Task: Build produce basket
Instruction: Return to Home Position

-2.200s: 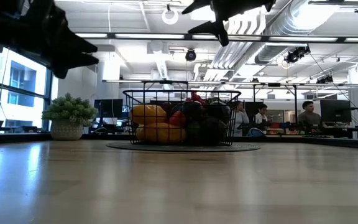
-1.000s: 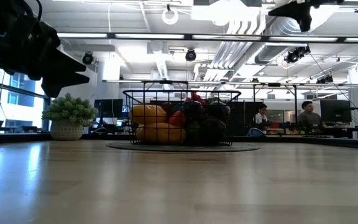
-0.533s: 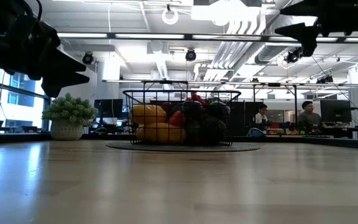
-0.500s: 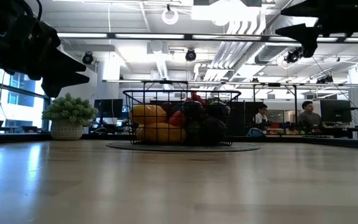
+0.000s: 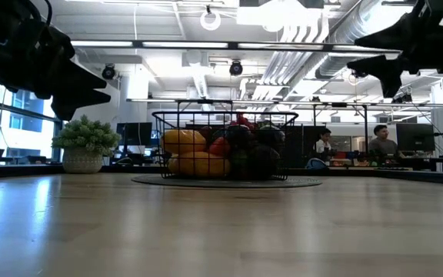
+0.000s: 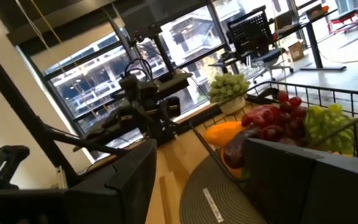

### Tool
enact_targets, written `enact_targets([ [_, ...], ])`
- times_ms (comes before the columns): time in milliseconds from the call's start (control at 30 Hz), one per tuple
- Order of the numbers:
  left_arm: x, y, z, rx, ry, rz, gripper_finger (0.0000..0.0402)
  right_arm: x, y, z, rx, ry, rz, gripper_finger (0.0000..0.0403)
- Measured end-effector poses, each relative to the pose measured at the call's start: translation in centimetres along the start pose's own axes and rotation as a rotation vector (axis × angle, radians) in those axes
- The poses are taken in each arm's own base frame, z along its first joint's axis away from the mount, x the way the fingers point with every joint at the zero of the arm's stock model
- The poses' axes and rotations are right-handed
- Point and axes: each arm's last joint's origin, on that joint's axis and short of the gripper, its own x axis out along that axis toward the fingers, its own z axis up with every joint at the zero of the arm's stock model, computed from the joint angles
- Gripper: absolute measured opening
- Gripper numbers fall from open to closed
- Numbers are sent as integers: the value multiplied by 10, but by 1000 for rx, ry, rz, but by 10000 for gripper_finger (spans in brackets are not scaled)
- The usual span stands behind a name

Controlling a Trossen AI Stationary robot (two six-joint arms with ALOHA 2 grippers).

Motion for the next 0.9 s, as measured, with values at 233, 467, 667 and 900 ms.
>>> enact_targets([
  [233,0,0,0,-1,0,0,184,-4,-9,-17,15,3,-61,225],
  [467,0,0,0,-1,0,0,184,-5,-13,-24,22,62,-132,224],
  [667,0,0,0,0,0,0,184,-5,-16,-27,39,76,-202,224],
  [900,0,0,0,0,0,0,184,-5,-16,-27,37,81,-199,224],
])
